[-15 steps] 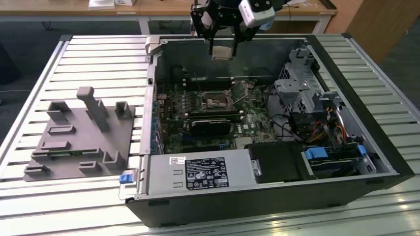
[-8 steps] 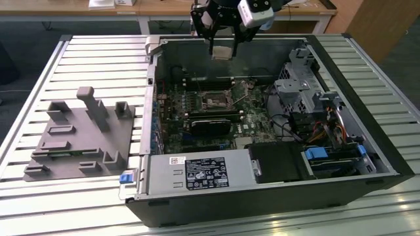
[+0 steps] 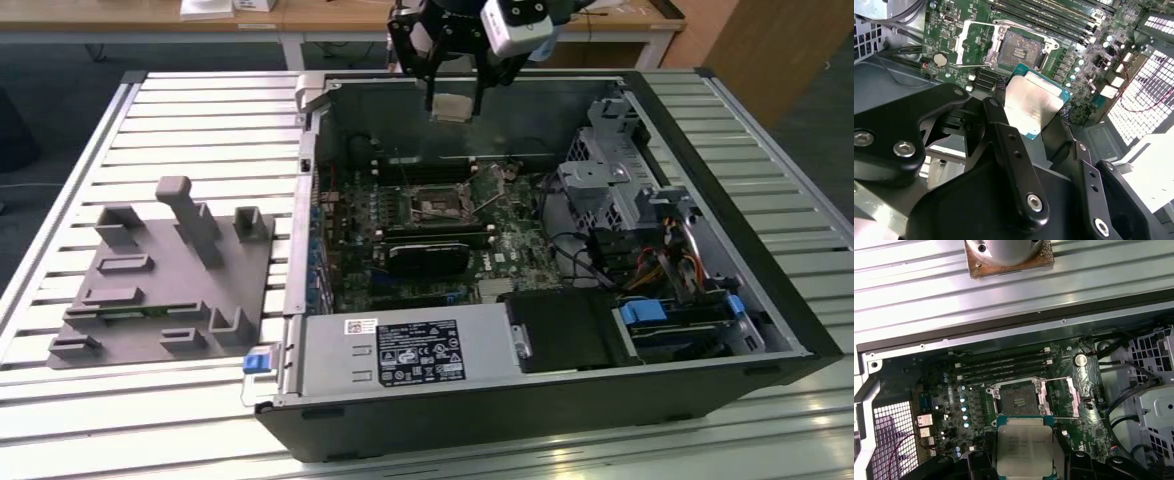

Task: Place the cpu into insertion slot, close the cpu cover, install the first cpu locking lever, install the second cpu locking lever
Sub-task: 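Place the cpu into insertion slot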

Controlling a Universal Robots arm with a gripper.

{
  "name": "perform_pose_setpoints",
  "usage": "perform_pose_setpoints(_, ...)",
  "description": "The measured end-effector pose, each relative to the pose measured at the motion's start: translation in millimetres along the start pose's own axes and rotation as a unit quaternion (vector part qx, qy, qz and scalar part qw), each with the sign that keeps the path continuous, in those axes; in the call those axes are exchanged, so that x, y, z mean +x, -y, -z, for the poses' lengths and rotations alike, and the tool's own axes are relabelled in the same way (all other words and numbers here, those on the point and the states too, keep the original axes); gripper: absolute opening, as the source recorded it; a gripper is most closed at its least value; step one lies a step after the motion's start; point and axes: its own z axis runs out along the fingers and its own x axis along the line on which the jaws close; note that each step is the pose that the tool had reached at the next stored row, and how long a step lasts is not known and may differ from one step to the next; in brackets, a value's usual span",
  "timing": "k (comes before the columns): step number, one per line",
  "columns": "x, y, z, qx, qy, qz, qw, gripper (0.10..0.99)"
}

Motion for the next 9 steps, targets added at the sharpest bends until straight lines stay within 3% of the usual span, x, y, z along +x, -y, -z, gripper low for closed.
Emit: perform_pose_setpoints(9, 0.0, 0.0, -0.2, -0.0004, 0.0018, -0.02, 0.9998, 0.537)
